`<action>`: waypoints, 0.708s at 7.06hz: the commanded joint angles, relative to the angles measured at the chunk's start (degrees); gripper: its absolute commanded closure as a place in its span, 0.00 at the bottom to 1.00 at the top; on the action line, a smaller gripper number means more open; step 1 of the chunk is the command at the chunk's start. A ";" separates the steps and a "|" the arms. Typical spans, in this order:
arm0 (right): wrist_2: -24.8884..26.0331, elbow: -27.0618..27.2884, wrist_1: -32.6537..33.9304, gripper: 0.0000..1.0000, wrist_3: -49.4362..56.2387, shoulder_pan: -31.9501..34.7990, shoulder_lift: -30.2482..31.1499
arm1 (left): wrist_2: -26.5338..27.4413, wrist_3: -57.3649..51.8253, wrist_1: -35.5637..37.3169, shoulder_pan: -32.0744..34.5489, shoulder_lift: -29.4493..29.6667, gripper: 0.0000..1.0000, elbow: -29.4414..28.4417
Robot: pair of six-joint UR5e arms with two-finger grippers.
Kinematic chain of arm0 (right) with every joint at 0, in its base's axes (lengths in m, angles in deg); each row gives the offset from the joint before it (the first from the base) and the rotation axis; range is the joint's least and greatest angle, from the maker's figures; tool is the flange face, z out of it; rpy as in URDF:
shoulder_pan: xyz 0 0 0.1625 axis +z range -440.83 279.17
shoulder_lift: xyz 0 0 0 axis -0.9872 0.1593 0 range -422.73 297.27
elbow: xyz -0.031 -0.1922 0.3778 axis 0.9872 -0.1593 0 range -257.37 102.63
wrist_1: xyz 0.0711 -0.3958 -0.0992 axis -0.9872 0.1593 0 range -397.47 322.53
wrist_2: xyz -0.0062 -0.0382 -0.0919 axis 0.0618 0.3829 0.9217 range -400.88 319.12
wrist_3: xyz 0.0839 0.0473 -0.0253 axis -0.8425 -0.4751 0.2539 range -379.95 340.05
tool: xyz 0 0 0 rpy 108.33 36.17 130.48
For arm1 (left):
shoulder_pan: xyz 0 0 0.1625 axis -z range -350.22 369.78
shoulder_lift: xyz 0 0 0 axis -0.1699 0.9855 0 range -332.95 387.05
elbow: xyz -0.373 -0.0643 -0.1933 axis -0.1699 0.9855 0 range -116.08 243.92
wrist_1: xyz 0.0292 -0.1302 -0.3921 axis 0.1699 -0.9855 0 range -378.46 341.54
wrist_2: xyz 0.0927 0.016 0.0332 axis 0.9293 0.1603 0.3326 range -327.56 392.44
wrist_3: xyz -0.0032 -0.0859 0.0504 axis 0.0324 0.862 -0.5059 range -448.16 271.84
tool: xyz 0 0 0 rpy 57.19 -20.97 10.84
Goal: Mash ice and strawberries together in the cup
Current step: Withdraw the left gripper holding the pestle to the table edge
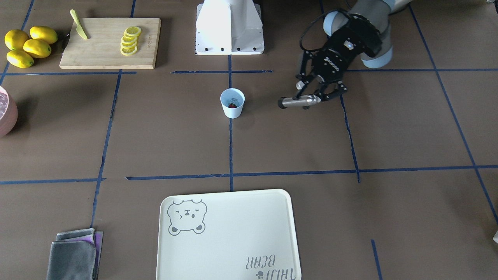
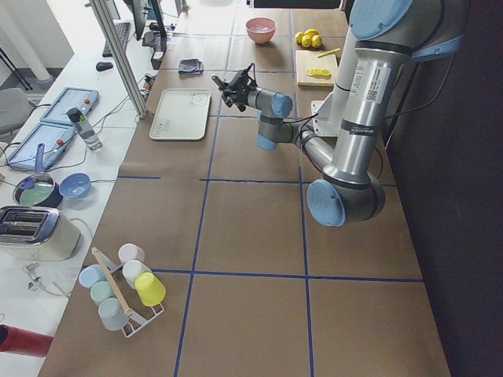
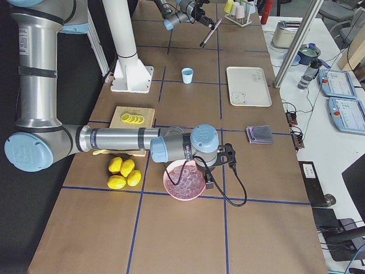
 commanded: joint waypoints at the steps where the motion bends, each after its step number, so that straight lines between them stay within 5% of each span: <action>1: -0.13 0.22 -0.11 0.00 0.00 0.11 0.09 | -22.61 4.86 7.31 15.25 -6.17 1.00 -0.92; 5: 0.05 0.22 -0.02 0.00 -0.09 0.11 -0.26 | -59.22 7.67 26.48 33.31 -11.90 1.00 -1.45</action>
